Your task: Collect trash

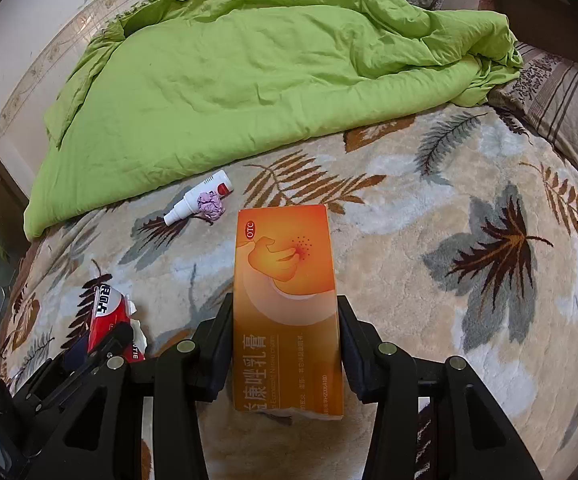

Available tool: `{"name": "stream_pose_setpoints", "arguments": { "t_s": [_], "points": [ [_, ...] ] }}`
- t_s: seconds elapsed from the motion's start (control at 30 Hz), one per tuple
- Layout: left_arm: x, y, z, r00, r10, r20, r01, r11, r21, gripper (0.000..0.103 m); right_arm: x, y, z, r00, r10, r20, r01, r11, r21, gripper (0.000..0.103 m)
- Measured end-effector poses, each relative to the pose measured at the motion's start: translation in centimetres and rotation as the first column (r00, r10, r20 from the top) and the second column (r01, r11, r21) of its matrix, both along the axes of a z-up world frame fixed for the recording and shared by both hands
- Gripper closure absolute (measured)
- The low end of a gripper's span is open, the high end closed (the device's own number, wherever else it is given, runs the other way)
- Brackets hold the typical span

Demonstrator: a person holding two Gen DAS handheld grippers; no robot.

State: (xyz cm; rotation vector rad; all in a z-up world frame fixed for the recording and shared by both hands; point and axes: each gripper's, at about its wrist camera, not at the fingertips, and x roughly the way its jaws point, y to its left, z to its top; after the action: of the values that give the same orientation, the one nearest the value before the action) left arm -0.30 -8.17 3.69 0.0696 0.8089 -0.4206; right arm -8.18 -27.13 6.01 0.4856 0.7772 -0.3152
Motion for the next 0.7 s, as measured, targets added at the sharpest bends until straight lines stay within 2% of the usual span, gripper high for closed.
{"name": "stream_pose_setpoints", "arguments": {
  "t_s": [0.7],
  "points": [
    [-0.30,0.00,0.25,1.000,-0.007,0.008,0.007,1.000,-0.006,0.059,0.37,0.54,0.09,1.000,0.014,0.007,-0.014,1.000,-0.020,0.053]
  ]
}}
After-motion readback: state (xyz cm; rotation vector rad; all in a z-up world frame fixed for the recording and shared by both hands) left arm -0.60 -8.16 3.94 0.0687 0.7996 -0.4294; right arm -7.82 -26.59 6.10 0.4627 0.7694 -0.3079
